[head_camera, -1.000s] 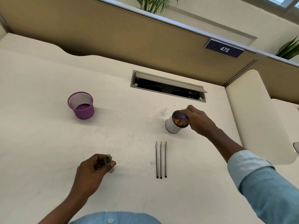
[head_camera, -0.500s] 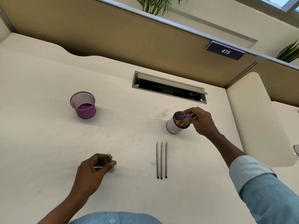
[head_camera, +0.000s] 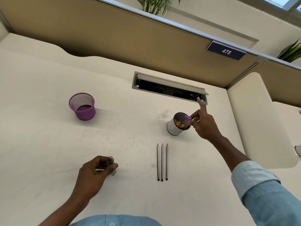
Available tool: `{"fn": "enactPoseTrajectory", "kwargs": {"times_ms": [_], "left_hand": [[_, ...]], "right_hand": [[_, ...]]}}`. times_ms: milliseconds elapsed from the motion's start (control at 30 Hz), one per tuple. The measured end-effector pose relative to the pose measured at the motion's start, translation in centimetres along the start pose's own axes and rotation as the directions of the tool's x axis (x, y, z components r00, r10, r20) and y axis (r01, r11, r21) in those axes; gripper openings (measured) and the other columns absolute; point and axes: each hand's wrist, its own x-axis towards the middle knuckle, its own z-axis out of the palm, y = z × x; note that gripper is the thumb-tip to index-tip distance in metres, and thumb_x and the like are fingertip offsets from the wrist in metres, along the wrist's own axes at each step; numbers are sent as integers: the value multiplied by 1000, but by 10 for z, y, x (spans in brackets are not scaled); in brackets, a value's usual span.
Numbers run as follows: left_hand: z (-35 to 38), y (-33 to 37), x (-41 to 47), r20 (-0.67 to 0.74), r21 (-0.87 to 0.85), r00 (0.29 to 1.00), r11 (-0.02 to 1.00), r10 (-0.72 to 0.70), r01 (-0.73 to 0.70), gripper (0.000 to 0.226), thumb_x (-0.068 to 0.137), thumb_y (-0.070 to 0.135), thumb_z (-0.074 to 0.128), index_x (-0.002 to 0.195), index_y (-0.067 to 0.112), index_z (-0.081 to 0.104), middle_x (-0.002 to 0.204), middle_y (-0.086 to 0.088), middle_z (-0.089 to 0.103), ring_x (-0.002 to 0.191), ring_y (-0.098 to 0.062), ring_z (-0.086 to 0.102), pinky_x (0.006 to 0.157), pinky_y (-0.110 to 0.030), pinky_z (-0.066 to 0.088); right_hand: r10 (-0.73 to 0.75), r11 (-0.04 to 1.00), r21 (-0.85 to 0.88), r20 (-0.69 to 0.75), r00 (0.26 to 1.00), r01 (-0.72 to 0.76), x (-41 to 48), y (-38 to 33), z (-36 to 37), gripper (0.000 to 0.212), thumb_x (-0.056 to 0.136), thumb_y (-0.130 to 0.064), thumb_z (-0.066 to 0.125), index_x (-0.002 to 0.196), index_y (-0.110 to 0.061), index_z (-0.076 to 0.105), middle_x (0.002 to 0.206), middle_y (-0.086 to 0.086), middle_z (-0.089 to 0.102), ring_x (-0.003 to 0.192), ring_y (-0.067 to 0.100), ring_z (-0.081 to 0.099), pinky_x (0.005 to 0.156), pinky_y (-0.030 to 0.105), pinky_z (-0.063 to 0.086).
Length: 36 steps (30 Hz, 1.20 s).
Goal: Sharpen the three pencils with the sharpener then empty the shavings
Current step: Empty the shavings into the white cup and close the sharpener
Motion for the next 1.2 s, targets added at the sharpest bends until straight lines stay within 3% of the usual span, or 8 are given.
{"fn": "enactPoseTrajectory", "kwargs": {"times_ms": [133,267,533,733,767,900,1100,1200], "left_hand": [[0,3,-1,-3,14,1000,1000,11,-11,15,85,31,93,95,34,82,90,29,81,90,-3,77,76,-21,52],[-2,5,-1,-9,15,1000,1000,16,-16,16,85,29,93,95,34,82,90,28,81,86,0,77,76,-19,51],[-5,7,-2,-24,36,1000,999,6,-5,16,85,29,93,96,32,82,90,28,81,85,0,77,73,-16,51],[-3,8,-1,-8,56,1000,998,-6,7,14,87,32,91,98,34,81,91,30,80,90,-6,77,76,-21,51],[-2,7,-1,-4,56,1000,998,-8,8,14,88,32,90,98,34,81,91,30,80,90,-6,77,76,-22,52],[0,6,0,27,44,999,999,-25,23,9,95,30,84,102,33,81,90,22,83,93,-12,79,81,-30,54],[4,11,-3,78,8,997,1000,-21,20,9,104,25,73,110,30,78,96,13,86,96,-17,80,92,-39,60],[4,11,-4,94,12,995,1000,-28,27,9,104,25,73,111,29,78,96,12,86,97,-18,80,94,-40,59]], "right_hand": [[-161,930,-325,69,984,175,6,0,6,44,94,-3,74,136,-14,67,106,5,68,93,36,69,70,37,50],[-121,901,-402,133,984,165,8,-4,11,59,96,-7,71,151,-17,52,112,-6,64,98,24,62,73,39,53],[-114,869,-465,143,983,169,10,-2,10,34,99,-10,69,133,-16,68,118,7,69,112,35,64,74,42,54],[-103,939,-329,14,995,102,7,-2,9,92,93,-2,74,167,-17,22,112,0,71,86,29,66,64,38,52],[-112,940,-324,-9,994,103,7,0,9,88,92,0,74,165,-16,28,109,0,70,84,30,66,63,39,52],[-169,885,-430,62,984,179,5,4,9,25,97,-8,74,121,-12,73,109,7,70,104,36,66,70,43,55],[-63,929,-363,51,997,77,-1,1,15,77,89,2,76,155,-20,43,120,1,69,104,30,65,70,37,50],[-99,917,-388,16,995,97,-4,1,15,84,86,3,79,158,-17,40,119,2,69,105,30,64,66,35,45]]}}
